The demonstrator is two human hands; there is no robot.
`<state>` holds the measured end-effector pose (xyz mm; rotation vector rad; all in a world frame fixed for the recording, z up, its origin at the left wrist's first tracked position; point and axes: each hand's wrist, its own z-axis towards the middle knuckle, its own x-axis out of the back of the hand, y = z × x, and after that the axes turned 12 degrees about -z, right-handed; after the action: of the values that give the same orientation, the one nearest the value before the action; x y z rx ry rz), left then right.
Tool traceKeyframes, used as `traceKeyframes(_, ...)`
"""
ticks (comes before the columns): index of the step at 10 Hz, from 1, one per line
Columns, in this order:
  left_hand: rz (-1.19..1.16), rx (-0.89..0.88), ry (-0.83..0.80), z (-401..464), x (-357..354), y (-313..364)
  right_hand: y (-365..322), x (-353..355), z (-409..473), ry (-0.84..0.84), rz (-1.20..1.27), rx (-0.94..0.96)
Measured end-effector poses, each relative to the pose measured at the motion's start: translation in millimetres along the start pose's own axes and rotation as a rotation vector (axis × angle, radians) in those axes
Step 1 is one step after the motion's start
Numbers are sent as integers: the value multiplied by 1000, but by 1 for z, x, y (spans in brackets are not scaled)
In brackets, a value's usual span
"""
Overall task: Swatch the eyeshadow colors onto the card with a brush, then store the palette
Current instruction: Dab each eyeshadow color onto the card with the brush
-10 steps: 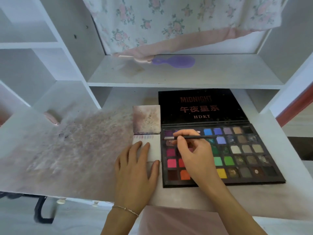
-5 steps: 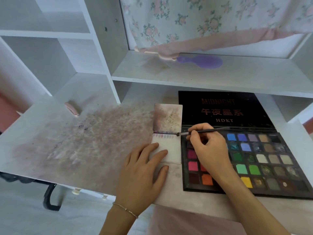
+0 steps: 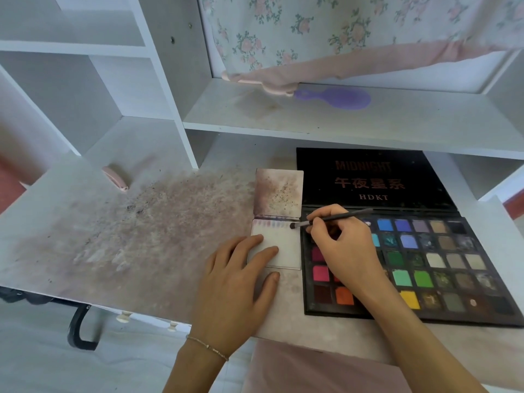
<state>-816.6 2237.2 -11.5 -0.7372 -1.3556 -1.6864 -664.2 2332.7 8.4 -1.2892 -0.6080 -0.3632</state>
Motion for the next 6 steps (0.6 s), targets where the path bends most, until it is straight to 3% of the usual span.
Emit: traceKeyframes(6, 23, 77, -6, 0, -2, 2, 1, 0, 1, 1, 5, 28)
